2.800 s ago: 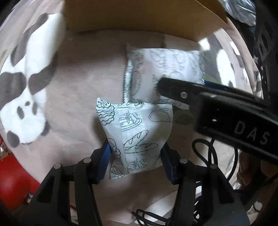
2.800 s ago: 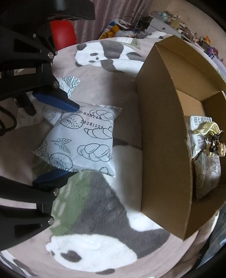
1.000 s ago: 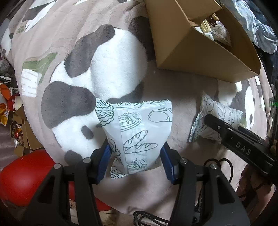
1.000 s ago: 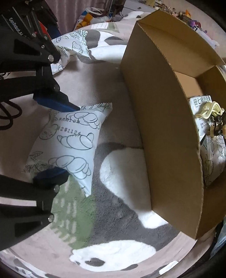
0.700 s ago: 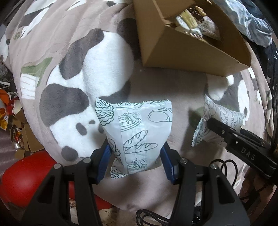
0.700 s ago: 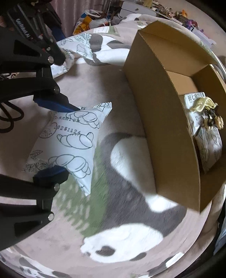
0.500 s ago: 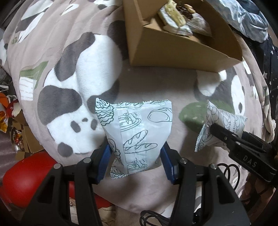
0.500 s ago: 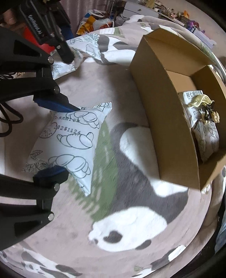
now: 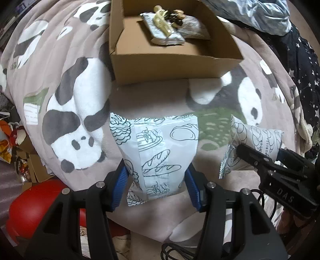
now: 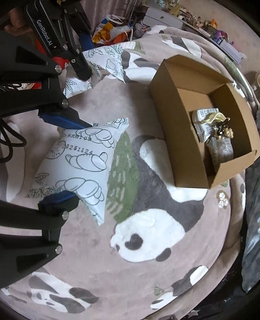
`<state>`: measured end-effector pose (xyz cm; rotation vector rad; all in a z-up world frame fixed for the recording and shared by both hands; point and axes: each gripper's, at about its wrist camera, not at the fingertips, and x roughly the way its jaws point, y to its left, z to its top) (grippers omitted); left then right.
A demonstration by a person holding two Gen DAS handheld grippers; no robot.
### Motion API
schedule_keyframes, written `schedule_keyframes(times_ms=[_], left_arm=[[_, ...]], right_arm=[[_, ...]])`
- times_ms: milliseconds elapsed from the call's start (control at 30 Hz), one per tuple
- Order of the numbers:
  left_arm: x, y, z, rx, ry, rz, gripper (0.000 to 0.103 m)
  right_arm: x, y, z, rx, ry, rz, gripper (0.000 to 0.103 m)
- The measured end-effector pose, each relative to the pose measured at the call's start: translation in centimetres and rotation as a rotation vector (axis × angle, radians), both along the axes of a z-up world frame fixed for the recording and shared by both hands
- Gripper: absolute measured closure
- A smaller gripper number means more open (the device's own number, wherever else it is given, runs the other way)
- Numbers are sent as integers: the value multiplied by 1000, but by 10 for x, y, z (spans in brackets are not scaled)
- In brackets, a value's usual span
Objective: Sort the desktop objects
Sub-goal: 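Lift both packets off the blanket and carry them toward the box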
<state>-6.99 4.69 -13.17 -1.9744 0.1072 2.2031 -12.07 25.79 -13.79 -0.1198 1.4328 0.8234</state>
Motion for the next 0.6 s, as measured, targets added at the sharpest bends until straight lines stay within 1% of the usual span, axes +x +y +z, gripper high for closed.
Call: schedule_keyframes(times_ms=[167, 267, 600], left_arm=[[4, 7, 32, 4, 22, -21, 51], [3, 19, 45, 7, 36, -35, 51], [-2, 37, 90, 21, 76, -75, 51]], right_arm=[[-1, -7, 17, 10, -8, 11, 47], [-1, -11, 28, 16, -14, 25, 47], [11, -24, 73, 28, -61, 68, 47]])
